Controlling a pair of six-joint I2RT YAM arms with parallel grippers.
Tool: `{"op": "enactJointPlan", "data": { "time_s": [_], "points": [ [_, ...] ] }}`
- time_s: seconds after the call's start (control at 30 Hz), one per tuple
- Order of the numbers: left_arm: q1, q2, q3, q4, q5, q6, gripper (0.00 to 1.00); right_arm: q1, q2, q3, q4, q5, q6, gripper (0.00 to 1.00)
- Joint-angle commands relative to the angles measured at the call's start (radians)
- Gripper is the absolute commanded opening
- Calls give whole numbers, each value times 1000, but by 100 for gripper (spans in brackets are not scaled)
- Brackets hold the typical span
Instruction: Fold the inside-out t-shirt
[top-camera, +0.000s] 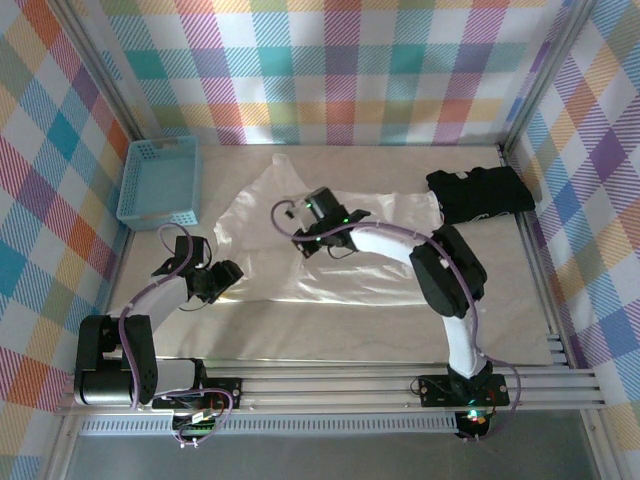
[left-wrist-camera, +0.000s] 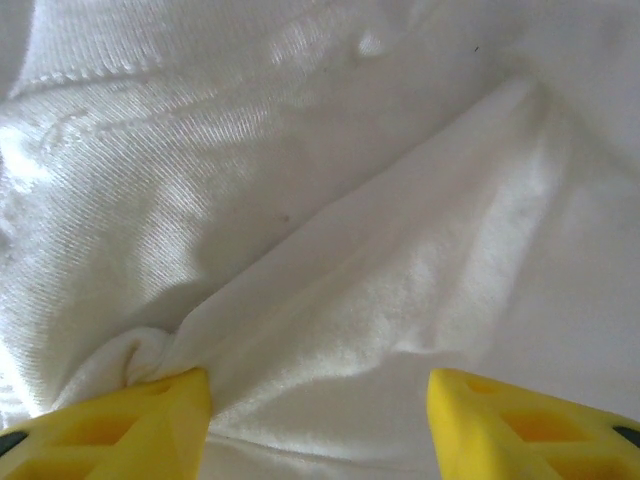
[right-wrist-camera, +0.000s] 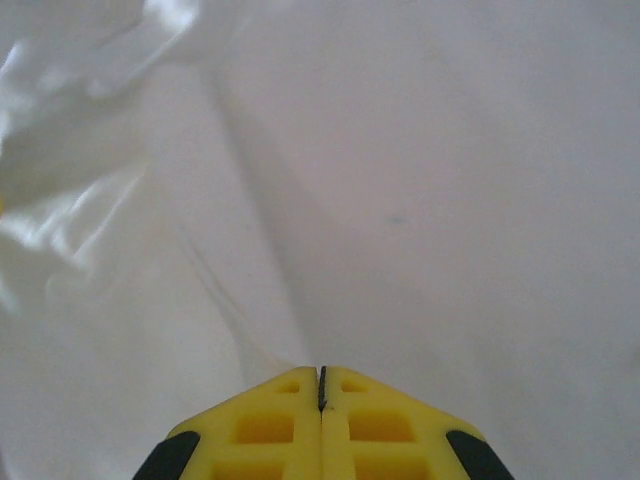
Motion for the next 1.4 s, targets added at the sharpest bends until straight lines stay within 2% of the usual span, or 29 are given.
{"op": "enactJointPlan", "data": {
  "time_s": [0.0, 0.1, 0.23, 0.37, 0.57, 0.63, 0.7, 0.8, 0.9, 1.0, 1.07, 1.17, 1.27, 1.37],
  "points": [
    [17, -10, -21, -13, 0, 29, 59, -57, 33, -21, 32, -98, 217, 4],
    [17, -10, -18, -15, -7, 30, 60, -83, 96, 31, -33, -79, 271, 8],
    [17, -14, -11, -22, -8, 33, 60, -107, 121, 82, -97, -81, 282, 34],
    [16, -28, -8, -40, -35, 38, 60, -125, 64, 50, -104, -96, 249, 44],
    [17, -121, 14, -101, -128, 46, 60, -154, -174, -141, -142, -68, 185, 47],
    [14, -174, 22, -123, -160, 49, 60, -172, -260, -219, -200, -55, 183, 48],
    [-4, -222, 19, -97, -144, 41, 60, -197, -331, -289, -270, -34, 195, 49],
    [-91, -238, 22, 33, -80, 15, 61, -266, -428, -391, -361, 7, 246, 50],
    [-208, -146, 82, 106, -58, 20, 61, -395, -504, -479, -405, -3, 304, 51],
    [-226, -5, 133, 111, -81, 2, 60, -527, -486, -512, -439, -16, 335, 52],
    [-211, 90, 151, 98, -86, -5, 60, -561, -431, -507, -464, 14, 340, 52],
    [-182, 193, 138, 100, -34, -11, 60, -588, -333, -508, -485, -21, 346, 51],
    [-176, 162, 66, 91, -32, -19, 59, -594, -320, -536, -513, -12, 361, 51],
    [-176, 39, -28, 21, -82, -22, 59, -614, -371, -601, -537, -39, 394, 50]
  ]
}}
